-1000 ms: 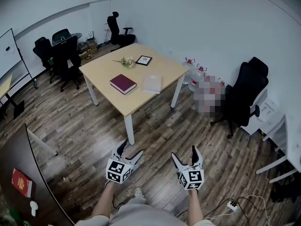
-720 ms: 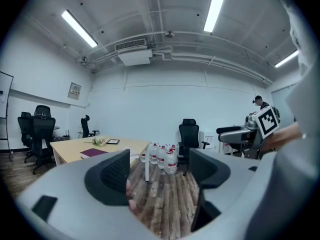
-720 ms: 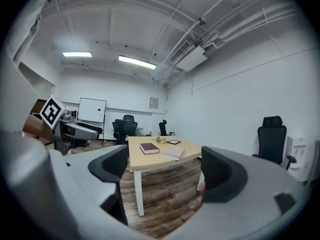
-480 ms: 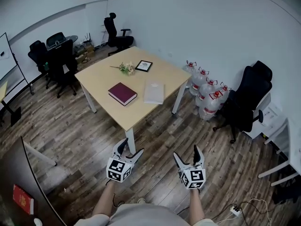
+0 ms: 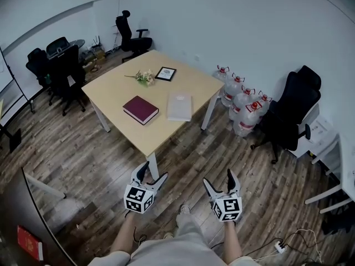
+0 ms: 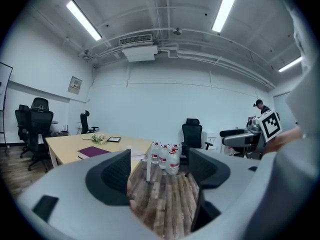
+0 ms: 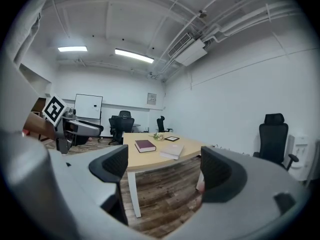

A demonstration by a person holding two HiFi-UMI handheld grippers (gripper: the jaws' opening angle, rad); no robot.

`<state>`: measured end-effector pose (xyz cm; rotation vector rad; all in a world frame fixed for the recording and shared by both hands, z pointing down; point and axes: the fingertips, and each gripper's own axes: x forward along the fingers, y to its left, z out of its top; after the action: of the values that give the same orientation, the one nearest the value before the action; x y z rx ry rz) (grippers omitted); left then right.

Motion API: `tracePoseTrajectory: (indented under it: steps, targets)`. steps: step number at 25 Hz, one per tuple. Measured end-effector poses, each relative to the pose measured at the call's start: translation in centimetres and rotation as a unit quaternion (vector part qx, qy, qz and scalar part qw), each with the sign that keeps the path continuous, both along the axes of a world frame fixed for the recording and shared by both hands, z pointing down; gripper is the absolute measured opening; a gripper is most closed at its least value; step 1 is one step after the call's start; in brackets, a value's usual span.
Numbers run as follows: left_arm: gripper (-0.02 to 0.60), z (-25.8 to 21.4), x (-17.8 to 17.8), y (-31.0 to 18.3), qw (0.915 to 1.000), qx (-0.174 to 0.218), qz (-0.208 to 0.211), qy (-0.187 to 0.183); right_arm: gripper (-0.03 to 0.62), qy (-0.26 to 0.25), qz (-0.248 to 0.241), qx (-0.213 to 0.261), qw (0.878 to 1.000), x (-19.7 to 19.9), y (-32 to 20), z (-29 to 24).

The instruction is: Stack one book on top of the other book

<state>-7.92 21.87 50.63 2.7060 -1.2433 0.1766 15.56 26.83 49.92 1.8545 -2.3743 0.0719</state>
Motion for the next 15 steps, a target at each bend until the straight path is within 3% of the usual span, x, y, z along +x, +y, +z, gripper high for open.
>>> tracePoseTrajectory:
  steps: [15]
  targets:
    - [0.36,0.8,2.4,-9.3,0.9998,-0.004,-0.004,-0.017,0.439,-0.013,-0.022,-0.003,1.0,1.0,-9.8,1.0]
